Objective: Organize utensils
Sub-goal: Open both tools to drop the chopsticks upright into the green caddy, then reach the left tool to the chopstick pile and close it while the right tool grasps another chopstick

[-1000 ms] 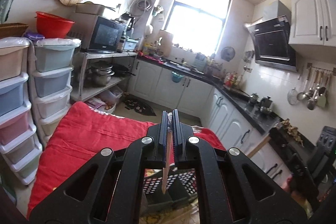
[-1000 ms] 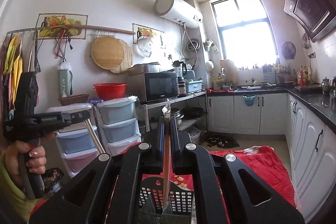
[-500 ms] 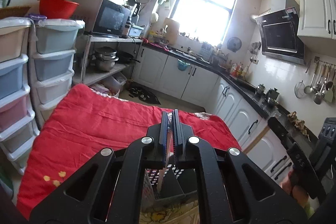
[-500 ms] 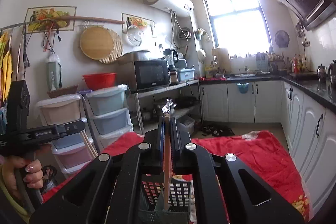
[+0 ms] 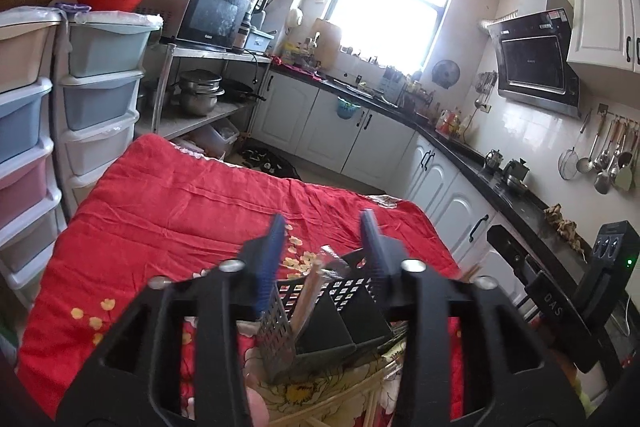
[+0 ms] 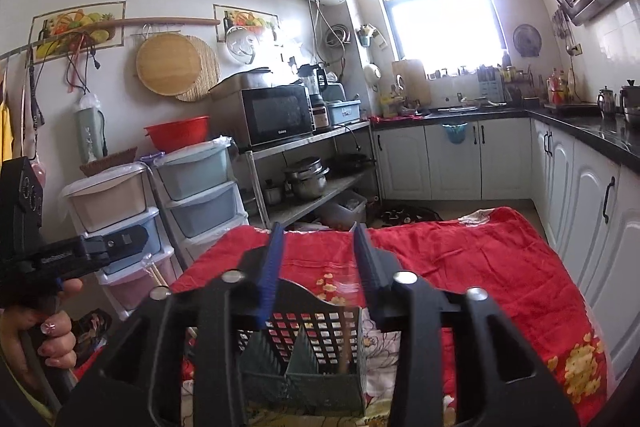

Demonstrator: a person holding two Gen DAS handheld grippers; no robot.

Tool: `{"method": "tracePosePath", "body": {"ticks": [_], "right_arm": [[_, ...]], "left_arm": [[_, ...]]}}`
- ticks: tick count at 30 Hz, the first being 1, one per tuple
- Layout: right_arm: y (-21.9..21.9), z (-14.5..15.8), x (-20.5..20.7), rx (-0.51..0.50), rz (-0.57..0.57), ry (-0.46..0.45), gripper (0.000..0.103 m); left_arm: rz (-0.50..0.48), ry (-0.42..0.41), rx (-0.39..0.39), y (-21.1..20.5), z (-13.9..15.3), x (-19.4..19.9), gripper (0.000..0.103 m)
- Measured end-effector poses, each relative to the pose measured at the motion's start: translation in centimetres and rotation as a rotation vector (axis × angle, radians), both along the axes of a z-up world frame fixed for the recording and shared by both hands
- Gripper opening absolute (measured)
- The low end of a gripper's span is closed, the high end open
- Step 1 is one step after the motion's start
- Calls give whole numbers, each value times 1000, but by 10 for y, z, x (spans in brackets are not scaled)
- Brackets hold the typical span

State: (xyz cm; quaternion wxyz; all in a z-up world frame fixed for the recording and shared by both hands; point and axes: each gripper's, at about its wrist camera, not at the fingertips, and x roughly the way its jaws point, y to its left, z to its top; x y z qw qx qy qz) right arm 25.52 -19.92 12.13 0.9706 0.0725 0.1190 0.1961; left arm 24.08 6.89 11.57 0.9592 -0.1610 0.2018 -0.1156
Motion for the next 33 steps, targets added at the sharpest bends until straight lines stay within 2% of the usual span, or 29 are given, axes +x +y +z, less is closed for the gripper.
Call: {"method": "tracePosePath", "body": {"ticks": [1, 3, 4, 12, 16, 33], "right_arm": [[-1, -1, -2, -3, 0, 1, 40], [-2, -2, -5, -8, -6, 5, 45], [-3, -3, -7, -11, -10, 6, 47], [-6, -6, -22, -55, -30, 3, 53], [-6, -7, -31, -71, -32, 1, 56], [-4, -8, -75, -112, 0, -8, 60]], "left_arm": [[4, -1, -1, 1, -1, -1, 38], [21, -7, -5, 3, -2, -7, 52], [28, -11, -6, 4, -2, -9, 55], [78, -66, 38, 4, 4, -33, 91], [88, -79, 54, 3, 5, -43, 92], [110, -76, 28, 13, -6, -77, 92]]}}
